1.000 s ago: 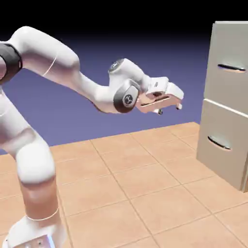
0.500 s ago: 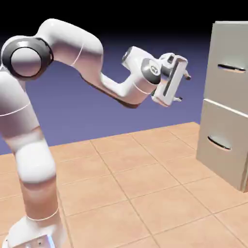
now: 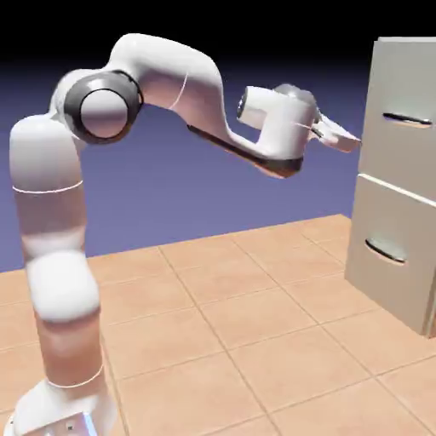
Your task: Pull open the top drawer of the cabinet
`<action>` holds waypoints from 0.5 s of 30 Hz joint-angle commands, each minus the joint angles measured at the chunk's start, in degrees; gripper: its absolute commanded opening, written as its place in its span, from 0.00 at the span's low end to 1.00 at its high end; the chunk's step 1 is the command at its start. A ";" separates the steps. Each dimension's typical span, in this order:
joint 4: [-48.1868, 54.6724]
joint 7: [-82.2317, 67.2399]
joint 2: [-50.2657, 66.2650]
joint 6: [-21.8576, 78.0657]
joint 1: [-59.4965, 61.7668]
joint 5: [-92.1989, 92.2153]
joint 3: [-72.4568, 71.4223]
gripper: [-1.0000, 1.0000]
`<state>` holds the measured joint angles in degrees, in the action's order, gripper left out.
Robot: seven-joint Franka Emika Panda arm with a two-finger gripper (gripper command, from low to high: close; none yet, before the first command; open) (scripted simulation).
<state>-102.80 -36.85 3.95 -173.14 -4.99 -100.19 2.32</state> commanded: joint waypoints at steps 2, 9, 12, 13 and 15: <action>2.90 -3.95 1.82 0.04 -0.20 -4.99 0.12 0.50; 13.03 -17.76 8.20 0.20 -0.95 -22.43 0.52 0.50; 17.37 -23.67 10.93 0.26 -1.27 -29.90 0.69 0.50; 18.82 -25.65 11.84 0.28 -1.37 -32.40 0.75 0.50; 21.72 -29.59 13.66 0.33 -1.59 -37.38 0.87 0.50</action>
<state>-81.08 -66.44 17.60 -172.81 -6.58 -137.56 3.19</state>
